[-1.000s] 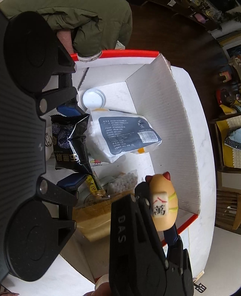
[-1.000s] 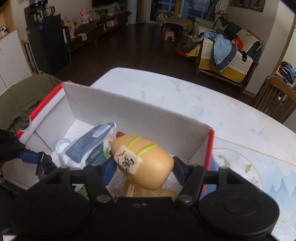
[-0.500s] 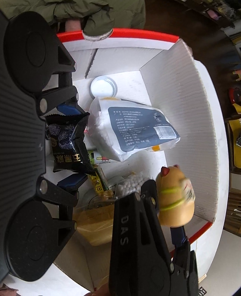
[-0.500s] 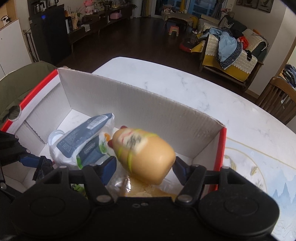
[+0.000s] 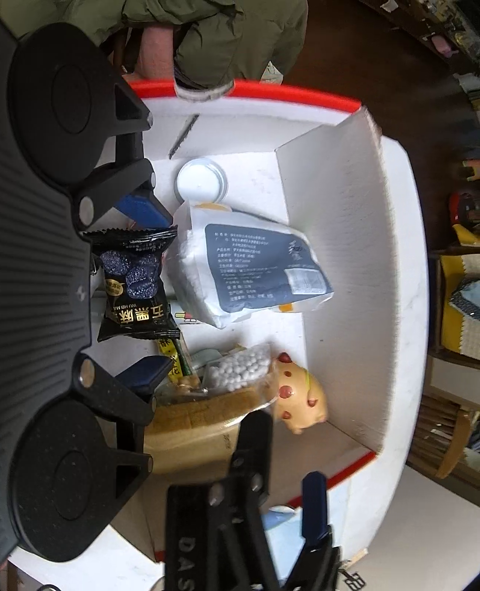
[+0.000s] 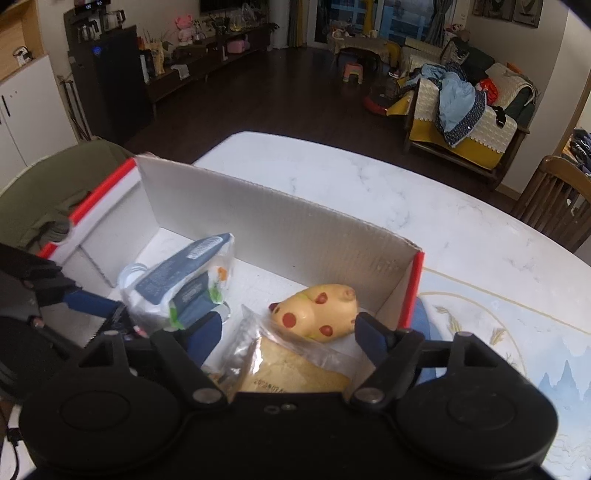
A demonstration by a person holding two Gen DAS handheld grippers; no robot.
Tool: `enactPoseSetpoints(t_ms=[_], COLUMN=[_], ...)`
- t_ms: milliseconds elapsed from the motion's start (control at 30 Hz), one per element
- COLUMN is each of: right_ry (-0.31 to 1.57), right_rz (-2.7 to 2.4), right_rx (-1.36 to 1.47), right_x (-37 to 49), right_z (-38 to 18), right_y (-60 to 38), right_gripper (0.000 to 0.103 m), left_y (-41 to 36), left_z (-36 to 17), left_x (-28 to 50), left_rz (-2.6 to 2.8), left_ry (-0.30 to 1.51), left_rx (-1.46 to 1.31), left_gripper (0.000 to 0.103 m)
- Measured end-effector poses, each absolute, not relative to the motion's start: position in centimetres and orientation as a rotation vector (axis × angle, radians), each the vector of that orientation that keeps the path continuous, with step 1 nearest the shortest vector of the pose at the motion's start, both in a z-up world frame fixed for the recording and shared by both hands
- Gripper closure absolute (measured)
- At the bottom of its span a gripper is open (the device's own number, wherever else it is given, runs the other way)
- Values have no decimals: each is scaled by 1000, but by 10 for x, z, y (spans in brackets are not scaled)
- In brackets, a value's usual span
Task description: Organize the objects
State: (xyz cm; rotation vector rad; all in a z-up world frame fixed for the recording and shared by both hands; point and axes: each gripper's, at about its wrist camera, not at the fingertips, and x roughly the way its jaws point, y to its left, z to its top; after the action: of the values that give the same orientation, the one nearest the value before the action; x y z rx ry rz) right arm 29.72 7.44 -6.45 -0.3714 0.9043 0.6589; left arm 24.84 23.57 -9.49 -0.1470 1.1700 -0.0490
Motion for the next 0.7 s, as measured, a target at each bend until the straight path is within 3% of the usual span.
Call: enactPoseSetpoints(t_ms=[367,700], right_ry=[825,721], right_rz=[728,730], right_rx=[-319,-280], right_x=[260,221], right_z=[-23,-1], right_y=[46,16], right_gripper=[22,15], left_y=[238,227], left_z=[-48,-12], left_x=[215,169], left_rz=[-29,24], left_ry=[1008,803], left_rx=[-172,-136], left_gripper=[28,28])
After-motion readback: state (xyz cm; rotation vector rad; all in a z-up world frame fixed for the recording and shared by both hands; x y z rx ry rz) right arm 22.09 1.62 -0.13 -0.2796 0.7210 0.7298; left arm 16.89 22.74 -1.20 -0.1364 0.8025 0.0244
